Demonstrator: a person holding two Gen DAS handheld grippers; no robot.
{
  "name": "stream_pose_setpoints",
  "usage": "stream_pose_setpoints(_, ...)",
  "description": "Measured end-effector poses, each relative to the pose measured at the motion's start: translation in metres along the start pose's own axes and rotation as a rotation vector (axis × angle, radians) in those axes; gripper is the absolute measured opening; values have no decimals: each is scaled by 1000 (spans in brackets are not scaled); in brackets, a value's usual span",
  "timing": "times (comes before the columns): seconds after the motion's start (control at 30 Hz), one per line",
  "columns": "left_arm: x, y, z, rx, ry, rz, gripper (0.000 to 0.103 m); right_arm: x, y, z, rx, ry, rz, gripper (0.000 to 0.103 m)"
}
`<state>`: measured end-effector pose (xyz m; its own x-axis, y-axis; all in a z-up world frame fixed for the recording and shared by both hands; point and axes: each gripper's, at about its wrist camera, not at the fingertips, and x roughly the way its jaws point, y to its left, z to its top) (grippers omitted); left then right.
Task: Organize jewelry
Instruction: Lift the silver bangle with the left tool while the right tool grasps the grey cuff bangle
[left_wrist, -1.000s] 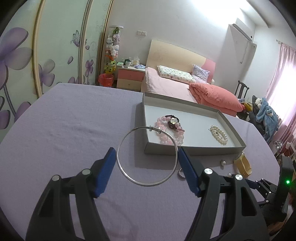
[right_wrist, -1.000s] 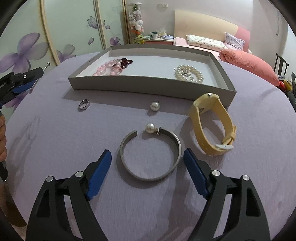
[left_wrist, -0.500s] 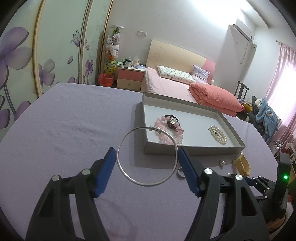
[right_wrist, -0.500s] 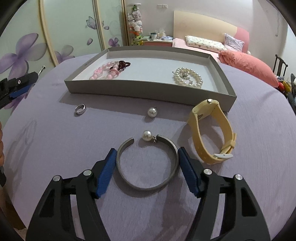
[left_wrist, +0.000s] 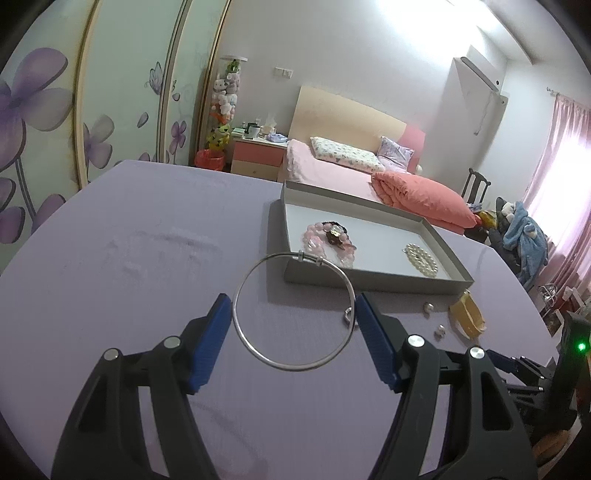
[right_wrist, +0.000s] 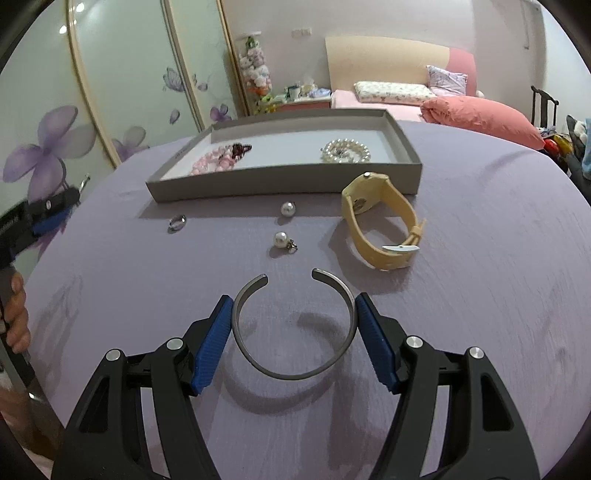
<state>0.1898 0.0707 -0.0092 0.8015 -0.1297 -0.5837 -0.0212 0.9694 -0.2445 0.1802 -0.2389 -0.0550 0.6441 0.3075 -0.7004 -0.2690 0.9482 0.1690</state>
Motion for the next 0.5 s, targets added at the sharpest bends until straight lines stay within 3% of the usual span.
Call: stream_pose_setpoints(0.5, -33, -8, -11, -3, -77, -13, 67, -33, -7, 3, 58, -164, 23, 67)
